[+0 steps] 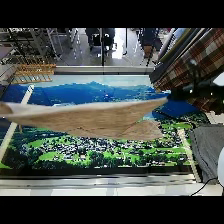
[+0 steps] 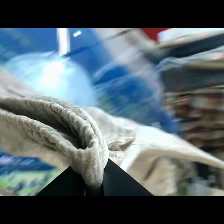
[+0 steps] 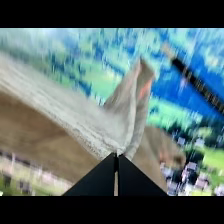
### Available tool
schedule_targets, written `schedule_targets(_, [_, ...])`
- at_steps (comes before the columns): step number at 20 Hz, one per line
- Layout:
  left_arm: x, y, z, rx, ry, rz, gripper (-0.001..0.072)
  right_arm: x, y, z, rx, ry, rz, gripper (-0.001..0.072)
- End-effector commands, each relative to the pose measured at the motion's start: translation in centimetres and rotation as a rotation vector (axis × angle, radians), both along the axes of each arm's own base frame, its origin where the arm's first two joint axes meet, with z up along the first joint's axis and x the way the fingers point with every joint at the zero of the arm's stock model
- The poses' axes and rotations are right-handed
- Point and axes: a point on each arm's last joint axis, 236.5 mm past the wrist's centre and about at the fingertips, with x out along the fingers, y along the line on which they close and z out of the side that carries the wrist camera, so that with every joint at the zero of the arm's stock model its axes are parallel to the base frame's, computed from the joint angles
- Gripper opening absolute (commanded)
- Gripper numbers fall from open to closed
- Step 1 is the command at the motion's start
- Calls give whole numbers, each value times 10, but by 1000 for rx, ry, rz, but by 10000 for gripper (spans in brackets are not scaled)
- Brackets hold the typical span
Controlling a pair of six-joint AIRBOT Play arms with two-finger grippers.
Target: Fold the clothes and pants, and hang the long-sleeved shirts on hangers.
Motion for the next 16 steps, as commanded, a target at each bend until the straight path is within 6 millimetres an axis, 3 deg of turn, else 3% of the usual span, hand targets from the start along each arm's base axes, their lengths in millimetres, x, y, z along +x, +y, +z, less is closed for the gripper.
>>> schedule_targets(1, [-59, 43, -75, 153, 265, 0, 23, -69, -8, -58, -38, 164, -14, 11])
schedule_targets(4, [-87, 65, -97, 154, 296, 6, 23, -134, -21, -104, 3, 270, -135, 11])
schedule_targets(7, [-108, 66, -123, 135, 366, -26, 23, -199, -8, -138, 54, 422, -148, 10])
schedule_targets(9, [-126, 55, -154, 103, 469, -67, 22, -229, 9, -155, 82, 528, -101, 10])
schedule_targets(12, [-167, 42, -205, 97, 683, -148, 21, -266, 7, -181, 12, 653, -68, 10])
schedule_targets(14, [-187, 45, -224, 115, 782, -152, 21, -294, -1, -190, -40, 755, -53, 11])
schedule_targets(16, [-189, 52, -228, 135, 806, -123, 22, -310, -6, -190, -67, 817, -38, 11])
